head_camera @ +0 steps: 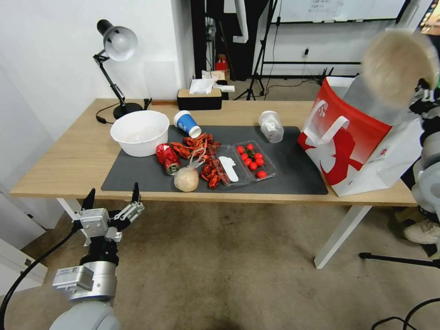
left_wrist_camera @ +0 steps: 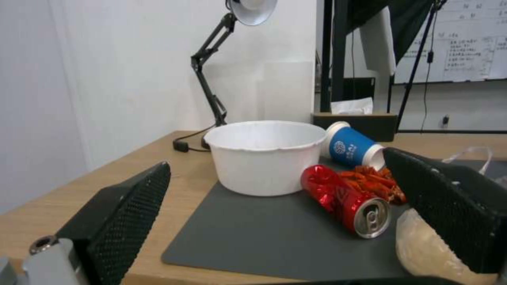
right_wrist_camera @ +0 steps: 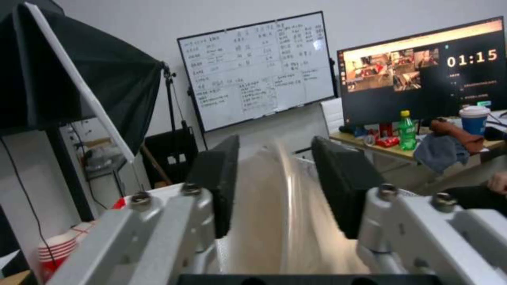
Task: Pick up the trash from the table and place it into the takeout bag.
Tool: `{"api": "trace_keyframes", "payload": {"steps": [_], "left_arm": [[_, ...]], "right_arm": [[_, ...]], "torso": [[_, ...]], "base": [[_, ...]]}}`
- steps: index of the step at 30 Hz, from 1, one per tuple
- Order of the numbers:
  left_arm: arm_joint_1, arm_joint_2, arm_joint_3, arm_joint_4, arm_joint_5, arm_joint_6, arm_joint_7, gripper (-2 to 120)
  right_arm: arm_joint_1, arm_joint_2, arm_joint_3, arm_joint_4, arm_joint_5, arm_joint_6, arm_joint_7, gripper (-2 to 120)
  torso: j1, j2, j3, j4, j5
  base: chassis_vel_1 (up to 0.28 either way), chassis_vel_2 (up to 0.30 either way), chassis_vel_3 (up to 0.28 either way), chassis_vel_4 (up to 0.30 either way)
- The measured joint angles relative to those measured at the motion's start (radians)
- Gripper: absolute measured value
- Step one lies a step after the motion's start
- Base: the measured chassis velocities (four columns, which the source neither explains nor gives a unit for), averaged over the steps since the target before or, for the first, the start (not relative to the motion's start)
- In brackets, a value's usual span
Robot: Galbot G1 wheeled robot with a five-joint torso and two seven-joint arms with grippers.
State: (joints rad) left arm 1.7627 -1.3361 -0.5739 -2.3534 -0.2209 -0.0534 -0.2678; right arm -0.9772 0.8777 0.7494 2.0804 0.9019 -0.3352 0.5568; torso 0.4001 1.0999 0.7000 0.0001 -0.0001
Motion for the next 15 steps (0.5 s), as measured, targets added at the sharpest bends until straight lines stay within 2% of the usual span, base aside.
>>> {"api": "trace_keyframes", "payload": {"steps": [2,5,7,8,10,12,15], "left_arm": [[-0.002,0.002,0.0,0.001,-0.001,0.0,0.0,100],[-0.006,0.005,0.0,0.001,-0.002,0.0,0.0,100],[-0.014,0.01,-0.001,0.002,-0.009,0.001,-0.001,100],[-0.014,0.01,-0.001,0.002,-0.009,0.001,-0.001,100],[-0.02,0.015,-0.004,0.002,-0.016,0.002,-0.001,100],[-0.021,0.016,-0.005,0.002,-0.017,0.002,-0.001,100],[-0.026,0.022,-0.009,0.002,-0.025,0.002,-0.002,100]], "right_arm": [[0.001,0.0,-0.001,0.0,-0.001,-0.001,-0.003,50],[-0.001,0.0,-0.002,0.004,-0.001,-0.002,-0.008,57],[-0.005,0.0,-0.001,0.019,0.0,-0.002,-0.025,70],[-0.005,0.0,-0.001,0.019,0.0,-0.002,-0.025,70],[-0.007,-0.003,0.002,0.042,0.007,0.015,-0.06,78],[-0.009,-0.005,0.004,0.052,0.014,0.027,-0.073,80],[-0.033,-0.013,0.01,0.121,0.057,0.049,-0.142,96]], "torso": [[0.0,0.0,0.0,0.0,-0.0001],[0.0,0.0,0.0,-0.0001,0.0001],[0.0,0.0,0.0,-0.0001,0.0001],[0.0,0.0,0.0,-0.0001,0.0001],[0.0,0.0,0.0,0.0,0.0001],[0.0,0.0,0.0,0.0,0.0001],[0.0,0.0,0.0,-0.0001,-0.0001]], "base": [[0.0,0.0,0.0,0.0],[0.0,0.0,0.0,0.0],[0.0,0.0,0.0,0.0],[0.0,0.0,0.0,0.0],[0.0,0.0,0.0,0.0],[0.0,0.0,0.0,0.0],[0.0,0.0,0.0,0.0]]}}
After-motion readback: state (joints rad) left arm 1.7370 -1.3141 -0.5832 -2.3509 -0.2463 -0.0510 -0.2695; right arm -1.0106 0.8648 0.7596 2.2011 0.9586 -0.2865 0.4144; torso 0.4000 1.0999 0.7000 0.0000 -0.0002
